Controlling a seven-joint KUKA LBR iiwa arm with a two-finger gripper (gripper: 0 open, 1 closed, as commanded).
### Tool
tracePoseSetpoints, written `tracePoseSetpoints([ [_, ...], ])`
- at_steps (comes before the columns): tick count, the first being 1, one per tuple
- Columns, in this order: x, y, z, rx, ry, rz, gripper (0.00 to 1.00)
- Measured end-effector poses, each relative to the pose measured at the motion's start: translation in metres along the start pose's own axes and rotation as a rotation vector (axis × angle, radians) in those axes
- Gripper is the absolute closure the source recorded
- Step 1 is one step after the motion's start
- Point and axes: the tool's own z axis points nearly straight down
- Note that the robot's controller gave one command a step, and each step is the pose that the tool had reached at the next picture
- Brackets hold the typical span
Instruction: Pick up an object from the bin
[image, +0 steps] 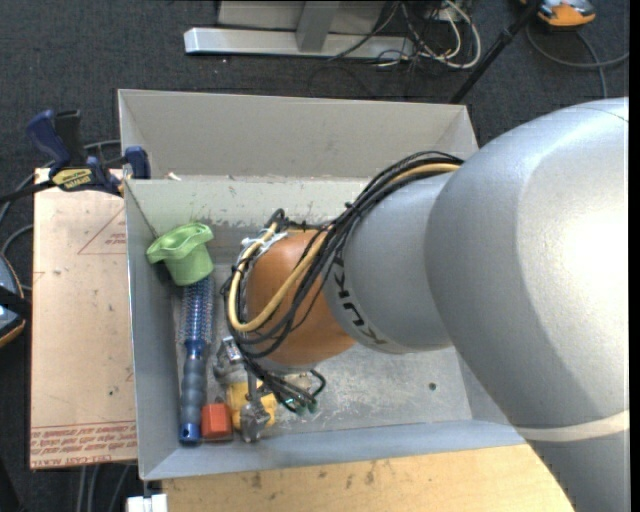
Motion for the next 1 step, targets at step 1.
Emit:
tracePoseSetpoints([
  [1,0.002,0.0005,0.0002,0.0,0.009,0.0,1.0],
])
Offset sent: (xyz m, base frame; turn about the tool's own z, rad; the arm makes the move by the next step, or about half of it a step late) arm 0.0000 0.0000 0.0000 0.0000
